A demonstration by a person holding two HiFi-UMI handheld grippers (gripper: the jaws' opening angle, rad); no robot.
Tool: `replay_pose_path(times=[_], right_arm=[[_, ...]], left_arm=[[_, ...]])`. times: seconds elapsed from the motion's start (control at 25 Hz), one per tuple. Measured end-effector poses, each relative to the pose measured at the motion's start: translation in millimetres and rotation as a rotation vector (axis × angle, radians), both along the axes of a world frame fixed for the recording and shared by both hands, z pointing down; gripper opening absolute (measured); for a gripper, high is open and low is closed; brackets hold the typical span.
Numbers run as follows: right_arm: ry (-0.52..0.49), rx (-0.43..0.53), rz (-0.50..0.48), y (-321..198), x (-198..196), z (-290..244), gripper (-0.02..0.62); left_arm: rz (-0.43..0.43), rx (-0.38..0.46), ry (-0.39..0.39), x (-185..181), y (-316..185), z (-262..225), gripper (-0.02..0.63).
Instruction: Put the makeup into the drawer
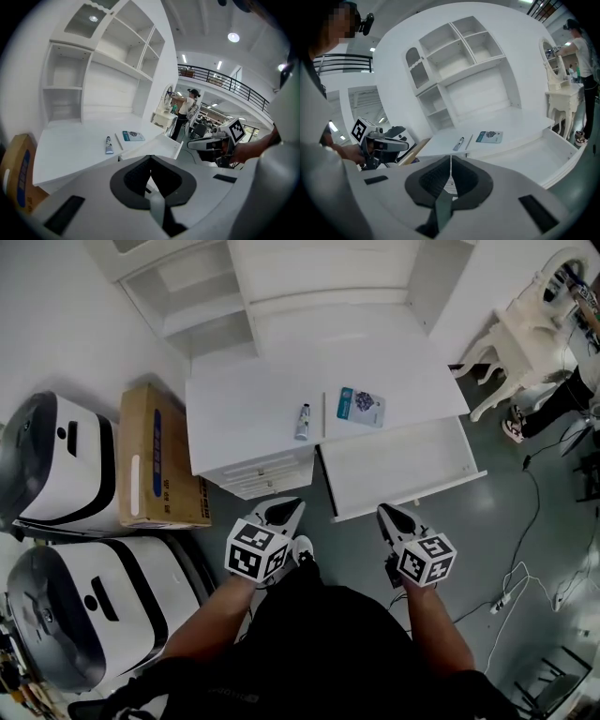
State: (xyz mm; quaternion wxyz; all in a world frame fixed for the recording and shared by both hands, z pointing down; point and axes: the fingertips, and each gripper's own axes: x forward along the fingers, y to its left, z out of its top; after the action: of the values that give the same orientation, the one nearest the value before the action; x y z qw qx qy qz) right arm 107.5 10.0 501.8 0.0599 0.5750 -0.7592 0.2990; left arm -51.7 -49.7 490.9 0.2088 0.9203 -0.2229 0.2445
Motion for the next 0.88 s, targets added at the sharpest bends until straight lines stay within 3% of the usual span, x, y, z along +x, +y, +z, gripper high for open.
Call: replay_pose_path(times=[0.44,0.88], right_arm=[[0.111,-0.004,-0.065,-90,-39,7,0.031],[0.196,-0.063,-0.145,-213,-74,44,0.031]], left_arm=[[-0.011,0.021,-0.031,-36,-65,20,0.007],[-0.103,0.019,-0.018,-70,-90,21,0.006]])
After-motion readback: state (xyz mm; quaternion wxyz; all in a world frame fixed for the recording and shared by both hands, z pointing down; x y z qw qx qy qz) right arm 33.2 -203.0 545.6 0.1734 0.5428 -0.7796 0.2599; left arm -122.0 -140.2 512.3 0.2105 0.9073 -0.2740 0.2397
